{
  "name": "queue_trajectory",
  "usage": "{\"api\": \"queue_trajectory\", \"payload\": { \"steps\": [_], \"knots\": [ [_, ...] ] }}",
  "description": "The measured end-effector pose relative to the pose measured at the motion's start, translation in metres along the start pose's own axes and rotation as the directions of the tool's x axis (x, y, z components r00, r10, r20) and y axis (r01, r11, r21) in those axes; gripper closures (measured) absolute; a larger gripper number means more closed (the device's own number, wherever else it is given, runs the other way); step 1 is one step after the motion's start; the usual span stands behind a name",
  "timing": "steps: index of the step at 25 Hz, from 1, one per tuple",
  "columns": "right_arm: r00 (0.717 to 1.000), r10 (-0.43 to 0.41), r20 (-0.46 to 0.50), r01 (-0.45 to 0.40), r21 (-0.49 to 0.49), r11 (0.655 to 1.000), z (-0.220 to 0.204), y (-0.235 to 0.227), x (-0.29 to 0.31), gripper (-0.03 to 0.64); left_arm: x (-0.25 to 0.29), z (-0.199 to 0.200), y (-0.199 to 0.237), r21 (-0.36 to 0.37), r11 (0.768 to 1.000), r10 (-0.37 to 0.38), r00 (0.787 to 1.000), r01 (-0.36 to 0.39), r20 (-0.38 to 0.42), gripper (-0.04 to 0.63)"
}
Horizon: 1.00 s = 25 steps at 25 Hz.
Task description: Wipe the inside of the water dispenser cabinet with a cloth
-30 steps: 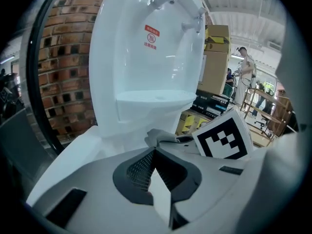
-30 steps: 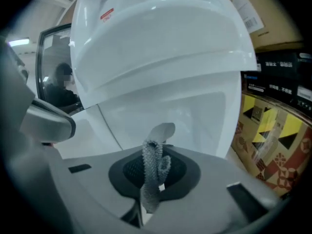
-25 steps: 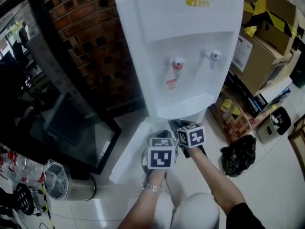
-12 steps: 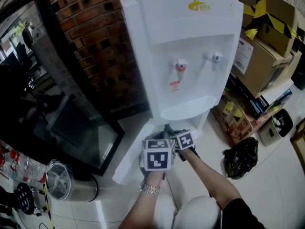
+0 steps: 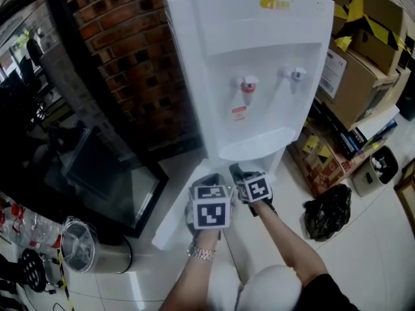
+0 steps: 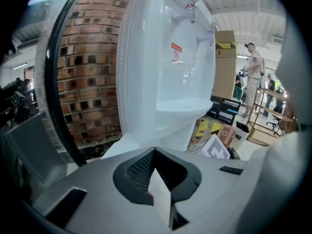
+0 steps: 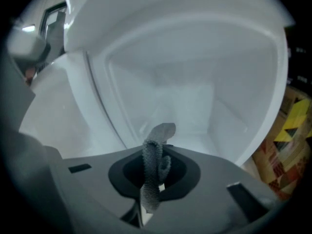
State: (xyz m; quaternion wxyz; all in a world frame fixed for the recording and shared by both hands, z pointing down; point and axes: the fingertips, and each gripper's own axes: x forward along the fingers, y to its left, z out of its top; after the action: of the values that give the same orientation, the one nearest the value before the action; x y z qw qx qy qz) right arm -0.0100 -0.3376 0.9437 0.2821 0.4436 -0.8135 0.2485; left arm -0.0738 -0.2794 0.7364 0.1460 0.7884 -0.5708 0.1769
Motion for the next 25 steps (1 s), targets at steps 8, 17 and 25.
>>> {"api": "queue_trajectory", "payload": {
  "steps": [8, 17, 25],
  "knots": [
    [0.985, -0.032, 0.172, 0.041, -0.049, 0.998, 0.057, 0.018, -0.018, 0.594, 0.010, -0.002, -0.004, -0.004, 1.000, -0.023, 1.000, 0.023, 0.000, 0.595],
    [0.998, 0.020, -0.056, -0.024, -0.072, 0.997, -0.039, 0.032, 0.041, 0.594, 0.008, 0.000, -0.005, 0.004, 1.000, -0.031, 1.000, 0.031, 0.005, 0.595],
    [0.998, -0.046, 0.048, 0.048, -0.054, 0.997, 0.003, 0.003, 0.003, 0.594, 0.009, 0.002, -0.004, 0.001, 1.000, -0.024, 1.000, 0.024, 0.013, 0.595]
  ]
}}
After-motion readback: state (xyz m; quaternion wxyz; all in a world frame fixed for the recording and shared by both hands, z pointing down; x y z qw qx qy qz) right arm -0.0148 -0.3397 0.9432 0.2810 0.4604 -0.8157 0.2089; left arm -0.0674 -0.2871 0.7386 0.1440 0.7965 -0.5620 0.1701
